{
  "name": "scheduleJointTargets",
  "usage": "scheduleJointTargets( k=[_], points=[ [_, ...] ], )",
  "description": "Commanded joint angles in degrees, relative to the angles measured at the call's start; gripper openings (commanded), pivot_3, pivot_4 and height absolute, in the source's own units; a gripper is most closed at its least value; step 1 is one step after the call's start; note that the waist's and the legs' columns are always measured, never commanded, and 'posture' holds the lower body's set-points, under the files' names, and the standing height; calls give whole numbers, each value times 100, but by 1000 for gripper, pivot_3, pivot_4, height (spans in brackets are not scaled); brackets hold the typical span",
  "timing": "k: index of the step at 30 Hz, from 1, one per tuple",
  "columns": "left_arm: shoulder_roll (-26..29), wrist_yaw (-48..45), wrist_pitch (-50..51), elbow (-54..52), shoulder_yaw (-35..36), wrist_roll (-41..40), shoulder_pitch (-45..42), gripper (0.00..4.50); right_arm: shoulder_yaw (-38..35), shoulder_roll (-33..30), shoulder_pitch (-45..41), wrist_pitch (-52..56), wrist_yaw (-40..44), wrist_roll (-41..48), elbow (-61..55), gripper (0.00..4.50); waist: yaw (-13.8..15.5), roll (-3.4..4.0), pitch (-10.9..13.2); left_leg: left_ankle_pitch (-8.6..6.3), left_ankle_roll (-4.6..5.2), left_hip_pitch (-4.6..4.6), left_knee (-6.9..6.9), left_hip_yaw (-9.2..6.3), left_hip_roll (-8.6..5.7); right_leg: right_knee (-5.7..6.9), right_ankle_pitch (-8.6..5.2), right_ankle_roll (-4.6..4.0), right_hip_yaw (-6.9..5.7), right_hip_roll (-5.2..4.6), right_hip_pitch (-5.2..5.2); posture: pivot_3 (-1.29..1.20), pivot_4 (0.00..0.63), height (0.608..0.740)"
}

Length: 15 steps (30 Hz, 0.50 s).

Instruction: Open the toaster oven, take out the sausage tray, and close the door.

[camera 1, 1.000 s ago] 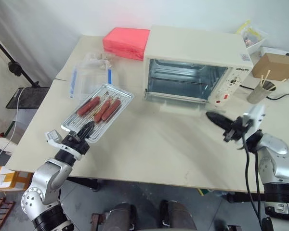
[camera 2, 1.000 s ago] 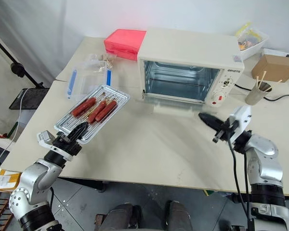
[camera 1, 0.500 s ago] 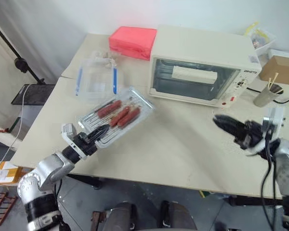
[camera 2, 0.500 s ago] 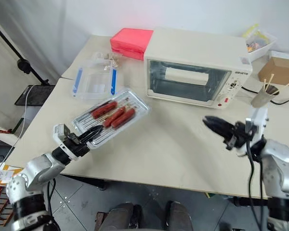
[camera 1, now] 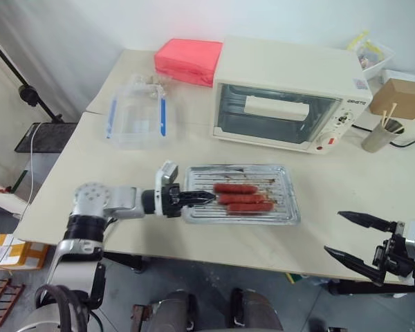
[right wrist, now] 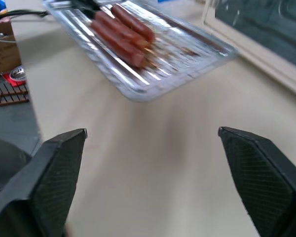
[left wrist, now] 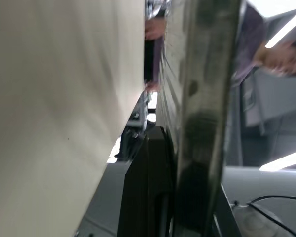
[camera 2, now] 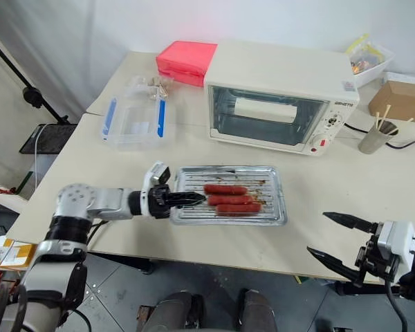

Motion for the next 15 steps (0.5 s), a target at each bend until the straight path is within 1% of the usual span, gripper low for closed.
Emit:
scheduleJointTargets(
  k=[1,4,9,12,15],
  points=[
    [-125,-1383,-456,457,-637,1216,-418,0,-295,107,355,78,-115,163,-375,4478,-21,0,0,-1,-2,0,-4,2,1,-2,0,0,3,0,-2,0,150,740],
    [-216,-2316,-774,878,-1088,2071,-733,0,-466,165,629,129,-224,228,-574,4478,-25,4,-2,0,-9,3,-14,20,3,1,0,0,20,0,-16,0,150,740],
    [-473,-3071,-829,1585,-1285,3024,-1153,0,-684,205,888,239,-336,322,-770,4478,17,9,-5,-3,-10,8,-17,31,2,5,2,2,33,-17,-22,0,150,740],
    [-679,-3190,-851,1875,-1135,3397,-1307,0,-757,262,979,278,-428,343,-844,4478,80,12,-7,-10,-7,8,-19,30,2,5,3,4,34,-27,-24,0,150,740],
    [-859,-2878,-735,1968,-739,3600,-1442,0,-695,273,949,303,-495,334,-858,4478,133,16,-10,-14,-2,7,-18,30,0,4,5,8,35,-34,-25,0,150,740]
  ],
)
